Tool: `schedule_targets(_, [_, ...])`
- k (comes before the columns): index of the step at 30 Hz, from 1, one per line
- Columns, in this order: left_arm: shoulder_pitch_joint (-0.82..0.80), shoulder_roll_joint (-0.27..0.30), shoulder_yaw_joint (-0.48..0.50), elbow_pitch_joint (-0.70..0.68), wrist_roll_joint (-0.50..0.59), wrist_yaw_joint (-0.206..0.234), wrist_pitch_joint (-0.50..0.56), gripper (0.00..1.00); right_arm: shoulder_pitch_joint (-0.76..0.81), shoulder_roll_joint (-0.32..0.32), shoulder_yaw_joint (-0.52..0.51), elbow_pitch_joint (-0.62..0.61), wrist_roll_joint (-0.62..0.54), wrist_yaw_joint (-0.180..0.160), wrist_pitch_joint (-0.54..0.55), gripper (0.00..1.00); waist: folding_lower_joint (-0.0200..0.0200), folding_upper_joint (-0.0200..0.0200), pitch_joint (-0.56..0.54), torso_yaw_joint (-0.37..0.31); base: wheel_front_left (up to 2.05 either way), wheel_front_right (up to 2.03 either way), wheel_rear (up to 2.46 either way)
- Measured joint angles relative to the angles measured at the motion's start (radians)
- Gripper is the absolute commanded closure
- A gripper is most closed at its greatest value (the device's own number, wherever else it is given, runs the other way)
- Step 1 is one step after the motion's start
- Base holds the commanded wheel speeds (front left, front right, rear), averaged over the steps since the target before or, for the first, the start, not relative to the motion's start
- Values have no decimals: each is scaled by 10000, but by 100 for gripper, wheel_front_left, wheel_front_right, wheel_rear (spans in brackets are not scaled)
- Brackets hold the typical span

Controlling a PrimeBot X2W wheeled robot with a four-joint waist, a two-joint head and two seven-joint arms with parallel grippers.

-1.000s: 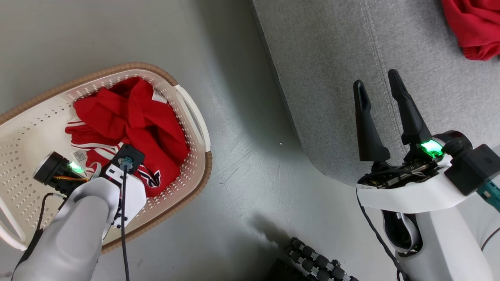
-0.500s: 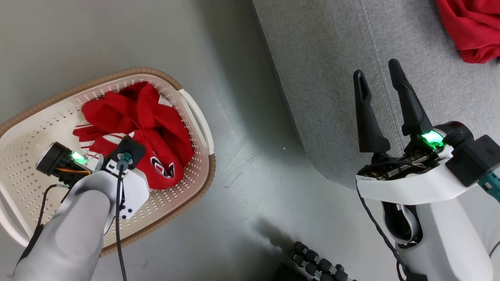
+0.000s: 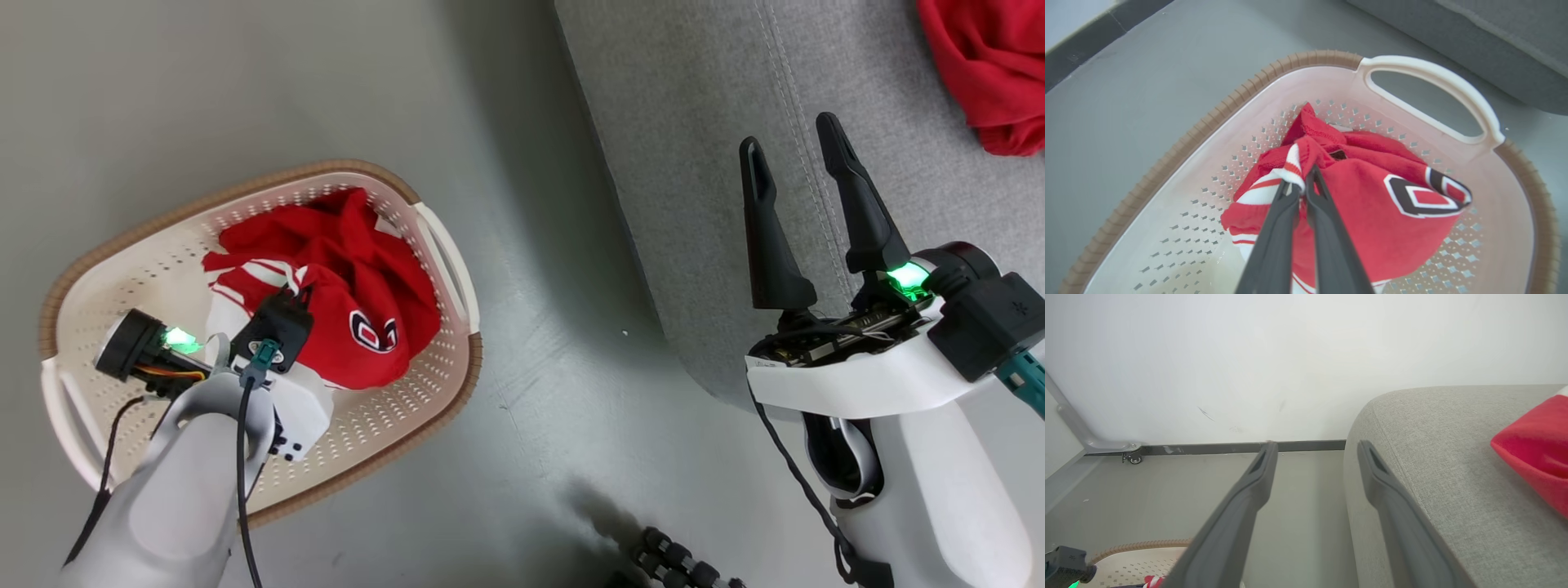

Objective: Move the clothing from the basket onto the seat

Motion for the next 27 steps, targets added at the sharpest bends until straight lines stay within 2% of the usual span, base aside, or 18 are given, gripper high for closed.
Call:
schedule_targets(18, [771, -583, 798, -1799, -888, 794, -355, 100, -208, -38, -21, 330, -1089, 0, 0, 0, 0, 0, -1254, 983, 0, 0, 0])
schedule_targets(27, [1260, -746, 1091, -2623, -1202, 978, -431, 100, -203, -50, 2, 631, -1381, 0, 0, 0, 0, 0, -1932, 1475, 0, 0, 0])
